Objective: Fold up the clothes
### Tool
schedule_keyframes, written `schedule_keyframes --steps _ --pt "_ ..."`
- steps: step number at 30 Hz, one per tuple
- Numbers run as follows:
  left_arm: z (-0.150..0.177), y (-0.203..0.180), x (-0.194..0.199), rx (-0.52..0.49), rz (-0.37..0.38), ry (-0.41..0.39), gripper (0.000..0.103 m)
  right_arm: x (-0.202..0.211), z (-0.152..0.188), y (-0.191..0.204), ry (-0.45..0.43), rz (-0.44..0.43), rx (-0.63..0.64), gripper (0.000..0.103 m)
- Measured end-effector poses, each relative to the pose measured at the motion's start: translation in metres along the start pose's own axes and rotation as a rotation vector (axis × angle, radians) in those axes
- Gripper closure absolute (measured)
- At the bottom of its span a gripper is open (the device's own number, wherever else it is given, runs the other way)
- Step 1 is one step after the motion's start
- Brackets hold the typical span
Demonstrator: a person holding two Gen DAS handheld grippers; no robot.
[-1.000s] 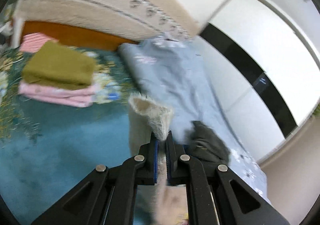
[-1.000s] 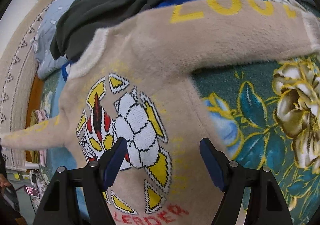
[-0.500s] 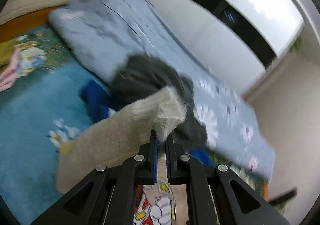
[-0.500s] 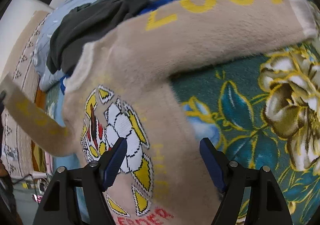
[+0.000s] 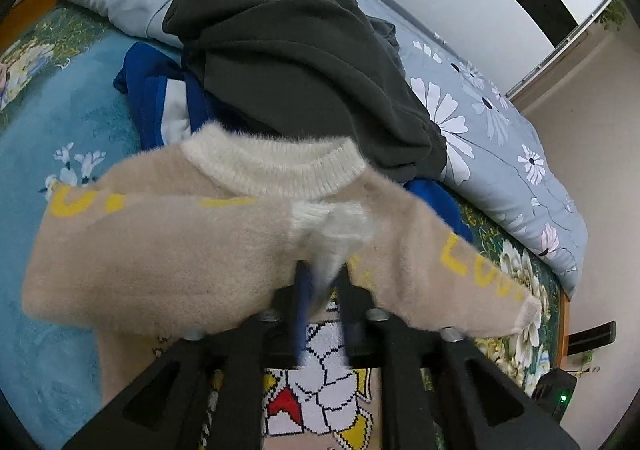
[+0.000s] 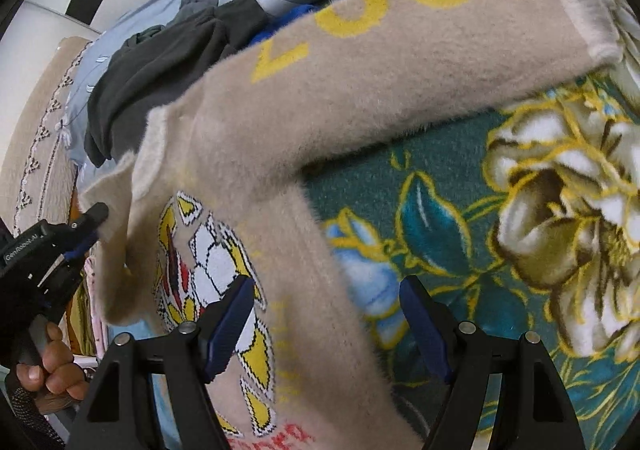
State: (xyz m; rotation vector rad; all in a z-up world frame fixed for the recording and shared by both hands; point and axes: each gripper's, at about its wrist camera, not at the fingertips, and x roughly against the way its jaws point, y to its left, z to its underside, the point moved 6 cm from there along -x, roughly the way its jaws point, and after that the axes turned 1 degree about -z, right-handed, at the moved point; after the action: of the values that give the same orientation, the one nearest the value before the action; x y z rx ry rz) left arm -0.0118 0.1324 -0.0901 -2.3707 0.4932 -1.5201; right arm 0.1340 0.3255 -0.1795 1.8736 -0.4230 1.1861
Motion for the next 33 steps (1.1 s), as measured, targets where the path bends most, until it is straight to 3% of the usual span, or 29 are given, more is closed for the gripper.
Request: schedule_keyframes --steps 1,5,8,13,16,20,25,30,32,33 --pt "0.004 -0.001 -0.006 -0.002 -0.003 0.017 0.055 0.000 -0.001 0.000 -0.001 0.000 -0.001 0.025" --pt "0.005 -0.005 0.004 0.020 0.075 0.059 0.046 0.001 -0.004 0.002 -0.006 0.000 0.005 0.025" --pt "0.001 0.006 0.030 0.002 0.080 -0.004 0.046 0.006 -0.009 0.007 -0.022 -0.013 0.008 0.025" --pt "0.008 0.086 0.064 0.074 -0.092 -0.075 0.046 0.011 -0.016 0.022 -0.048 -0.069 0.040 0.025" --pt "0.025 0.146 0.064 0.239 -0.163 -0.061 0.046 0.002 -0.016 0.044 -0.033 -0.124 0.059 0.025" --pt "0.055 0.194 0.049 0.413 -0.183 -0.018 0.046 -0.020 -0.017 0.078 0.026 -0.228 0.074 0.025" --pt "0.077 0.204 0.037 0.448 -0.176 0.016 0.046 -0.058 -0.016 0.116 0.087 -0.340 0.026 0.025" --pt "0.083 0.211 0.041 0.483 -0.149 0.004 0.046 -0.096 -0.016 0.134 0.122 -0.322 -0.055 0.026" --pt "0.083 0.211 0.044 0.482 -0.141 -0.009 0.046 -0.099 -0.018 0.131 0.113 -0.327 -0.116 0.032" --pt "0.083 0.211 0.045 0.480 -0.137 -0.011 0.046 -0.100 -0.020 0.130 0.106 -0.333 -0.145 0.044"
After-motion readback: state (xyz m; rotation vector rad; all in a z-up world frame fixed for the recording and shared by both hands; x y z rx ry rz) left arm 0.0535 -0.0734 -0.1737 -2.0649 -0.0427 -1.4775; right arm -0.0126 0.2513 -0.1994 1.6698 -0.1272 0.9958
